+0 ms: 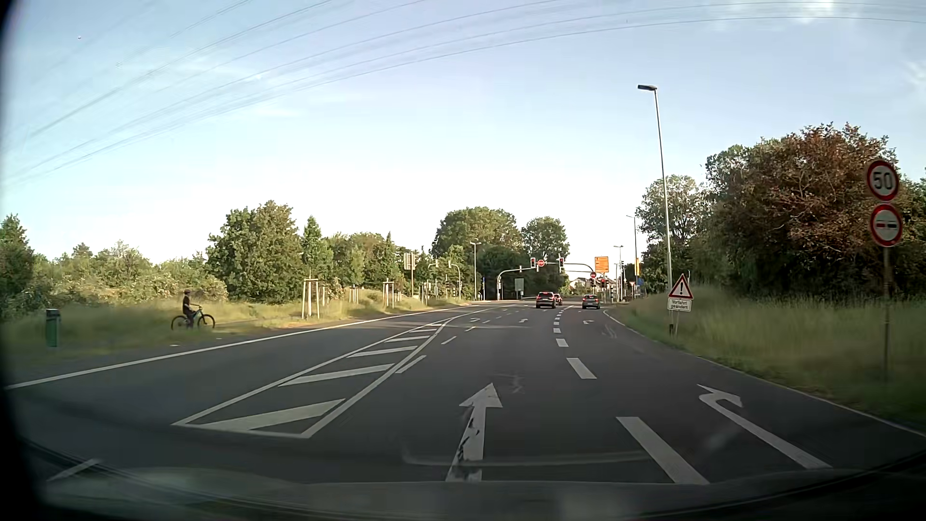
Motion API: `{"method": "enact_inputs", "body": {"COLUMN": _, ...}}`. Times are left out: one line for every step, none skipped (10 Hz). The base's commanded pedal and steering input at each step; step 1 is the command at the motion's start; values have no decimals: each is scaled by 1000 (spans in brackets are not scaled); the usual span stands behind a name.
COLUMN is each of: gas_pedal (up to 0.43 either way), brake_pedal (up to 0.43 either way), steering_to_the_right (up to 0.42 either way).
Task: Follow the waypoints while adhering to traffic rules and regulations
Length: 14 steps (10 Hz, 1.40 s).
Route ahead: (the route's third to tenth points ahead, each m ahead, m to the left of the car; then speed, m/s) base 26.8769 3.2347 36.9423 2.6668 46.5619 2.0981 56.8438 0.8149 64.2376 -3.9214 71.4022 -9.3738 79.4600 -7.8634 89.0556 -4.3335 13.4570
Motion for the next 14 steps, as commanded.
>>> {"method": "enact_inputs", "body": {"gas_pedal": 0, "brake_pedal": 159, "steering_to_the_right": 17}}
{"method": "enact_inputs", "body": {"gas_pedal": 0, "brake_pedal": 165, "steering_to_the_right": 18}}
{"method": "enact_inputs", "body": {"gas_pedal": 0, "brake_pedal": 177, "steering_to_the_right": 17}}
{"method": "enact_inputs", "body": {"gas_pedal": 0, "brake_pedal": 183, "steering_to_the_right": 17}}
{"method": "enact_inputs", "body": {"gas_pedal": 0, "brake_pedal": 183, "steering_to_the_right": 17}}
{"method": "enact_inputs", "body": {"gas_pedal": 0, "brake_pedal": 189, "steering_to_the_right": 17}}
{"method": "enact_inputs", "body": {"gas_pedal": 0, "brake_pedal": 189, "steering_to_the_right": 17}}
{"method": "enact_inputs", "body": {"gas_pedal": 0, "brake_pedal": 189, "steering_to_the_right": 18}}
{"method": "enact_inputs", "body": {"gas_pedal": 0, "brake_pedal": 195, "steering_to_the_right": 18}}
{"method": "enact_inputs", "body": {"gas_pedal": 0, "brake_pedal": 195, "steering_to_the_right": 18}}
{"method": "enact_inputs", "body": {"gas_pedal": 0, "brake_pedal": 195, "steering_to_the_right": 18}}
{"method": "enact_inputs", "body": {"gas_pedal": 0, "brake_pedal": 201, "steering_to_the_right": 18}}
{"method": "enact_inputs", "body": {"gas_pedal": 0, "brake_pedal": 207, "steering_to_the_right": 18}}
{"method": "enact_inputs", "body": {"gas_pedal": 0, "brake_pedal": 213, "steering_to_the_right": 17}}
